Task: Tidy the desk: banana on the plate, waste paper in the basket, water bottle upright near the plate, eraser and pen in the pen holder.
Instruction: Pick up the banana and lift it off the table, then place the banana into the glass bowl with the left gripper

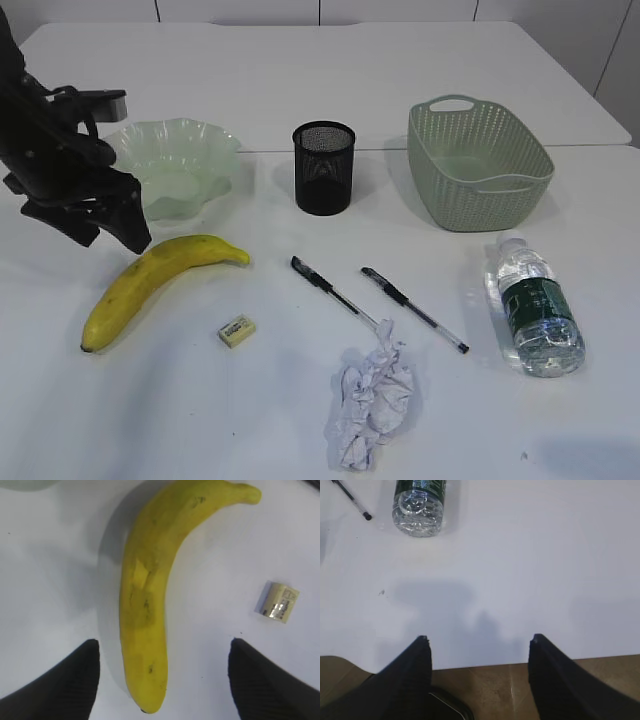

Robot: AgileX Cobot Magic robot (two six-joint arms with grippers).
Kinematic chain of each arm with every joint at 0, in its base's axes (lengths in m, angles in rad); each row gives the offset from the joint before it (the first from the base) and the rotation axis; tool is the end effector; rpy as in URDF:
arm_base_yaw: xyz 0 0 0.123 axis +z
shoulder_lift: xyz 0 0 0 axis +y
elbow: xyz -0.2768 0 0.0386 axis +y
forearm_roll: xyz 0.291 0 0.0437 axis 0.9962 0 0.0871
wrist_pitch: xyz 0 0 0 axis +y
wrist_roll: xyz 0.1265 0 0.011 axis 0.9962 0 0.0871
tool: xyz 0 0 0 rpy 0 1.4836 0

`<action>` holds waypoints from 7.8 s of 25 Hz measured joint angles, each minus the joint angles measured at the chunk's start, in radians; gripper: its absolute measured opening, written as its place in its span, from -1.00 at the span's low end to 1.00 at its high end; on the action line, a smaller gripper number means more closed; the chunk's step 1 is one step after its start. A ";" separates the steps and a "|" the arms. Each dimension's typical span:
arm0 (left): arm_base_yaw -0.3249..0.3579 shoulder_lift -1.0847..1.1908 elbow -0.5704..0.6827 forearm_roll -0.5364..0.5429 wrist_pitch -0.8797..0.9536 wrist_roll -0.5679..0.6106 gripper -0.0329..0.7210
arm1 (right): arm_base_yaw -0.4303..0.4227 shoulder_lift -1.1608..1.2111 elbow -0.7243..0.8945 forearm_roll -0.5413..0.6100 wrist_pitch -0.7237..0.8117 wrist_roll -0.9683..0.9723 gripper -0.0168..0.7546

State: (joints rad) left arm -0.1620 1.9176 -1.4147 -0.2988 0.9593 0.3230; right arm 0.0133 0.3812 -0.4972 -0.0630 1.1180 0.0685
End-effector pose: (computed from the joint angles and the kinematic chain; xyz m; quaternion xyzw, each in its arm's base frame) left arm 0.4223 -0.1000 0.1479 0.1653 0.9729 -0.1214 0.1068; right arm 0.1189 -0.0056 0.2385 0.0222 0.9460 -0.0181 0.3230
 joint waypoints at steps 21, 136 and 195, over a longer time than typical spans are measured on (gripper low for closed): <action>-0.025 0.137 -0.047 -0.015 -0.042 0.050 0.59 | 0.000 0.000 0.000 -0.031 0.000 0.059 0.25; 0.091 0.456 -0.676 -0.008 -0.226 0.054 -0.38 | 0.000 0.000 0.000 -0.052 0.006 0.092 0.25; 0.108 0.374 -0.774 -0.065 -0.177 0.054 0.03 | 0.000 0.000 -0.048 0.181 -0.032 0.026 0.25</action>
State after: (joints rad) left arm -0.0545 2.2916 -2.1891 -0.3642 0.7823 0.3774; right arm 0.0133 0.3812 -0.5447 0.1176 1.0864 0.0941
